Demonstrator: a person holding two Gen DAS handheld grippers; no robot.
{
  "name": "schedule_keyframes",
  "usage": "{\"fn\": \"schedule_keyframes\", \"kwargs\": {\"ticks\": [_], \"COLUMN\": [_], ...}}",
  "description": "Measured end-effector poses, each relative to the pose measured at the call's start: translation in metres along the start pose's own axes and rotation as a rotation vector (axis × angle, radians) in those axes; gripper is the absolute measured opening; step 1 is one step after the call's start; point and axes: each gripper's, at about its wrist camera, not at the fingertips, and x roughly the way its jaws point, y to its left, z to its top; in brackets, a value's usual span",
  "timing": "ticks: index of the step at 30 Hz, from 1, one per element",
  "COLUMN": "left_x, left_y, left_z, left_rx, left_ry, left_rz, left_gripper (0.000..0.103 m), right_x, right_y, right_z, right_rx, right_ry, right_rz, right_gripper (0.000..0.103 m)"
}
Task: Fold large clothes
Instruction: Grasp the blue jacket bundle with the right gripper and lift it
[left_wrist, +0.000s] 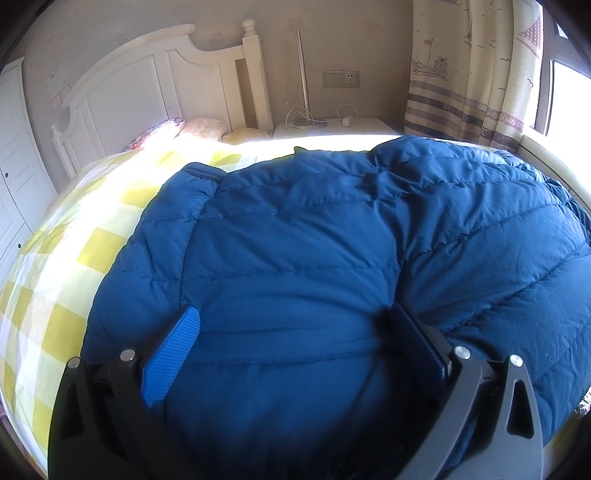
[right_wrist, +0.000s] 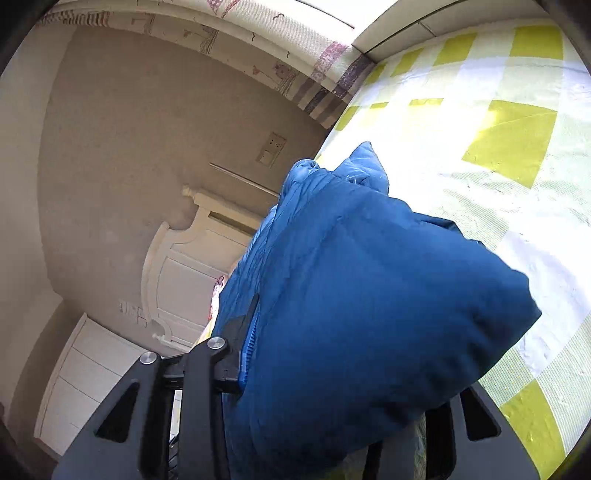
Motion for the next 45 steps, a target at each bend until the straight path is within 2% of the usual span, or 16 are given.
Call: {"fn": "schedule_keyframes", "kwargs": {"ticks": [4, 7, 10, 12, 14, 18, 20, 24, 29, 33, 36, 38, 39, 41, 43, 45], "left_x": [-0.015, -0.056, -0.087, -0.080, -0.083, -0.102, -0.106, -0.073, 0.002, -0.015, -0.066, -0.081, -0.076, -0.085, -0.100, -0.118], "left_y": [-0.002, -0.012, -0.049, -0.090, -0.113, -0.124, -0.115, -0.110, -0.152, -0.131, -0.106, -0.111, -0.121, -0.118, -0.091, -0.038], "left_z": [-0.005, -0.019, -0.037, -0.054, -0.069, -0.059, -0.034, 0.029, 0.031, 0.027, 0.007, -0.019, -0.036, -0.065, -0.075, -0.077], "left_rx": [-0.017, -0.037, 0.050, 0.182, 0.218, 0.267, 0.194, 0.039, 0.149, 0.104, 0.023, 0.077, 0.135, 0.193, 0.206, 0.097], "left_ry": [-0.009, -0.074, -0.118, -0.071, -0.099, -0.060, -0.052, -0.010, 0.086, 0.067, -0.043, -0.056, 0.005, -0.052, -0.047, -0.074], "left_rz": [0.007, -0.077, -0.119, -0.042, -0.026, -0.182, -0.255, -0.238, -0.093, -0.122, -0.209, -0.229, -0.264, -0.251, -0.371, -0.458], "left_gripper": [0.100, 0.100, 0.100, 0.101, 0.101, 0.096, 0.097, 0.099, 0.101, 0.095, 0.095, 0.100, 0.100, 0.100, 0.099, 0.099], "right_x": [-0.031, -0.053, -0.072, -0.087, -0.102, -0.130, -0.137, -0.140, -0.139, -0.138, -0.133, -0.127, -0.121, -0.106, -0.089, -0.069], "right_y": [0.020, 0.021, 0.014, 0.012, 0.010, 0.013, 0.014, 0.015, 0.025, 0.052, 0.083, 0.106, 0.120, 0.152, 0.188, 0.219], "right_z": [-0.007, -0.009, -0.005, -0.001, 0.002, 0.011, 0.010, 0.006, 0.005, -0.001, -0.010, -0.019, -0.024, -0.043, -0.074, -0.108], "right_rx": [-0.119, -0.136, -0.132, -0.142, -0.149, -0.205, -0.234, -0.262, -0.304, -0.403, -0.523, -0.600, -0.644, -0.762, -0.930, -1.075], "right_ry": [-0.031, -0.035, -0.054, -0.068, -0.096, -0.137, -0.138, -0.140, -0.141, -0.158, -0.177, -0.192, -0.195, -0.171, -0.172, -0.152], "right_rz": [0.042, 0.067, 0.071, 0.070, 0.064, 0.033, 0.023, 0.000, -0.030, -0.083, -0.138, -0.160, -0.162, -0.168, -0.191, -0.194], "right_gripper": [0.033, 0.033, 0.033, 0.033, 0.033, 0.033, 0.033, 0.033, 0.033, 0.033, 0.033, 0.033, 0.033, 0.033, 0.033, 0.033]}}
